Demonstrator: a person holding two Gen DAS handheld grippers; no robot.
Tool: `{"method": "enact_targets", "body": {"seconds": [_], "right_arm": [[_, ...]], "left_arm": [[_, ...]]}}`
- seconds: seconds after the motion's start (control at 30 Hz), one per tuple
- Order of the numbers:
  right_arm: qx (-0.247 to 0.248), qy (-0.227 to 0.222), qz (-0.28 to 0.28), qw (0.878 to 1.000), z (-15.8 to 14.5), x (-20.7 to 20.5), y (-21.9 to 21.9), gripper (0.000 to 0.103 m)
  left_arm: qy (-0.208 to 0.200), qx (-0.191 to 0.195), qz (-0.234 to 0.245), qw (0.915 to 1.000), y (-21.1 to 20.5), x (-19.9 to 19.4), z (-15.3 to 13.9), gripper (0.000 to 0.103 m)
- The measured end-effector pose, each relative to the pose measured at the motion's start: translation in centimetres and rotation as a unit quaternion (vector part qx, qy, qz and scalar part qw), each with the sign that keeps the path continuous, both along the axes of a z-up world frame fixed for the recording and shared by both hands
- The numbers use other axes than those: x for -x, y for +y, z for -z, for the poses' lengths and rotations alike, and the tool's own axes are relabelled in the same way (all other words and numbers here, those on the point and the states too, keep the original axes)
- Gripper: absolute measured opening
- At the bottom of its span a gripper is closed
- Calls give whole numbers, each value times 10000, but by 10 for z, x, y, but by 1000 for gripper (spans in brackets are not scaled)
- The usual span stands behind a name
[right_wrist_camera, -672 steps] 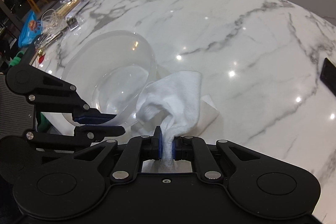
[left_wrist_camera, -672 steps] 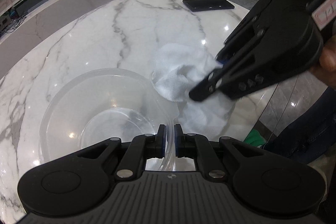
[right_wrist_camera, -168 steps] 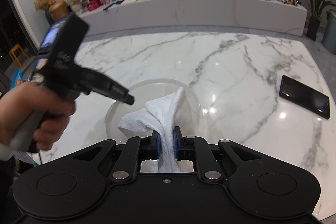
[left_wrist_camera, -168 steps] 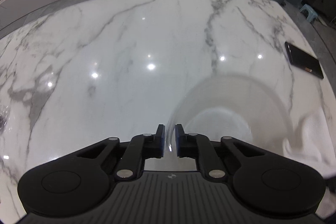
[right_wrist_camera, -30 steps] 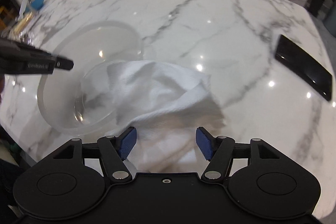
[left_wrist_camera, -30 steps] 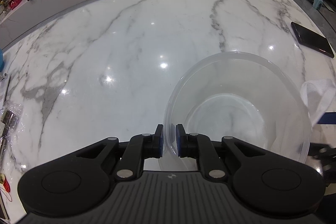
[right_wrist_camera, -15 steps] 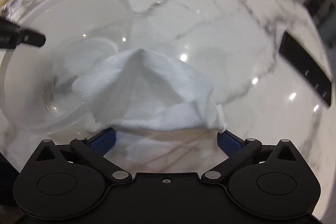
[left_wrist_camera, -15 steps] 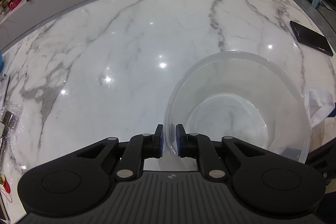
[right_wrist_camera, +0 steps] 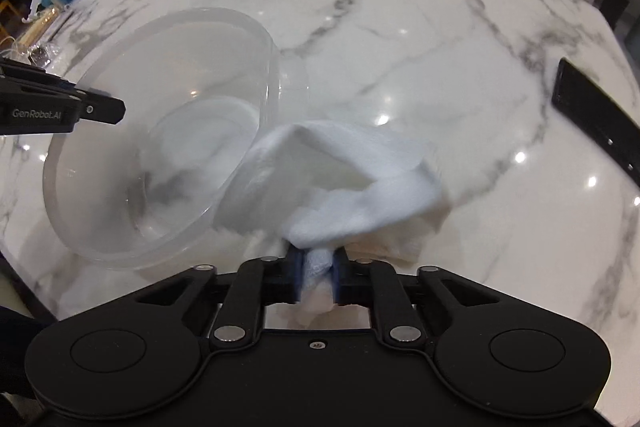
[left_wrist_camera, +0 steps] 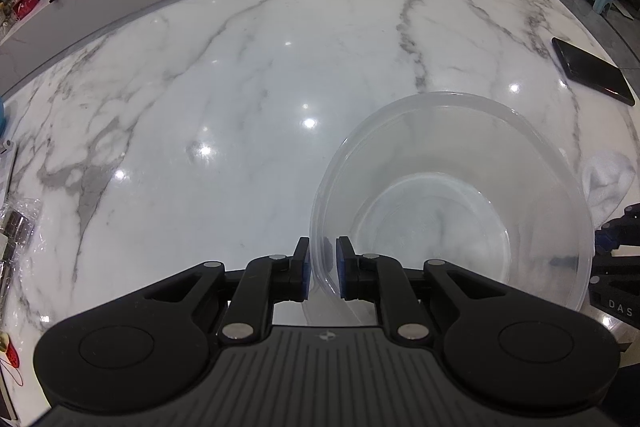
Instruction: Clean bowl
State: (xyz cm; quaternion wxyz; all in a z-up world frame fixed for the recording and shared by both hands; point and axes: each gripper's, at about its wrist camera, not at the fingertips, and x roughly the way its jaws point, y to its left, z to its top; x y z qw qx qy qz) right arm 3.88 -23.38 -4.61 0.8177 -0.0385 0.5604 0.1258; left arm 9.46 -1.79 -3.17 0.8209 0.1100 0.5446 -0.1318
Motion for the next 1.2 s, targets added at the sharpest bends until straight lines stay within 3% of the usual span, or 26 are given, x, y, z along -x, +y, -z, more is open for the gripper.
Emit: {"method": "enact_targets", "body": {"seconds": [0.13,0.27,0.43,0.63,1.2], "right_arm": [[12,-217,130,9997,-17,5,-8,8],[-328,-490,297,9978,-53,10,-19,8],[-601,-604,-48,9963,-84,15,-1,8],[-549,-409,-256,9973,-75,3,20,8],[-324,-616,-219,9973,-74,-41,24,8]], "left_arm": [[-2,-21,14,10000,-1,0,0,12],[-2,-31,25,10000,-1,1,1,12],[-1,-58,30,10000,-2,0,2,12],[0,-70,61,10000,-2,1,3,13],[-14,-118,220,9997,-4,4,5,12]]}}
